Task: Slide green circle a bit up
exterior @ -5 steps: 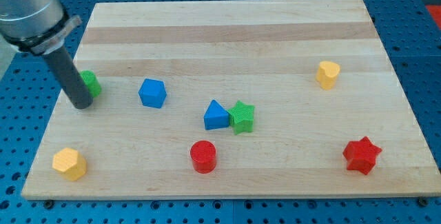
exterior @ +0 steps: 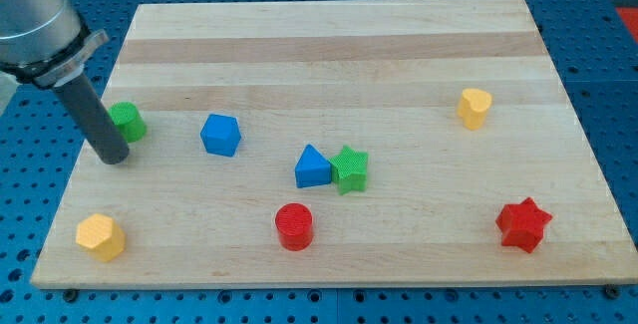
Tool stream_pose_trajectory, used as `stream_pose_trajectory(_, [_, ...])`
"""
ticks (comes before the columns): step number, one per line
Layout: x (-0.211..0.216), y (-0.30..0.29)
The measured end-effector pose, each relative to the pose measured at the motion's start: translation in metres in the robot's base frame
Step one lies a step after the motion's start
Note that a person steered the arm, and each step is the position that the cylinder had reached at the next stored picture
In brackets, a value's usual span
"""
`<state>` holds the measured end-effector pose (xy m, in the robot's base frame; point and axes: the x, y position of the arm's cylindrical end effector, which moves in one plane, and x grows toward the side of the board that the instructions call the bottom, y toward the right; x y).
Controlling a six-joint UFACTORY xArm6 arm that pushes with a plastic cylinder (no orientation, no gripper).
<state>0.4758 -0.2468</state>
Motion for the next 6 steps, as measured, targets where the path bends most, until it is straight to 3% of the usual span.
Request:
stream_pose_trajectory(4, [-0.030, 0.006])
stream_pose_trajectory(6, [0.020, 0.006])
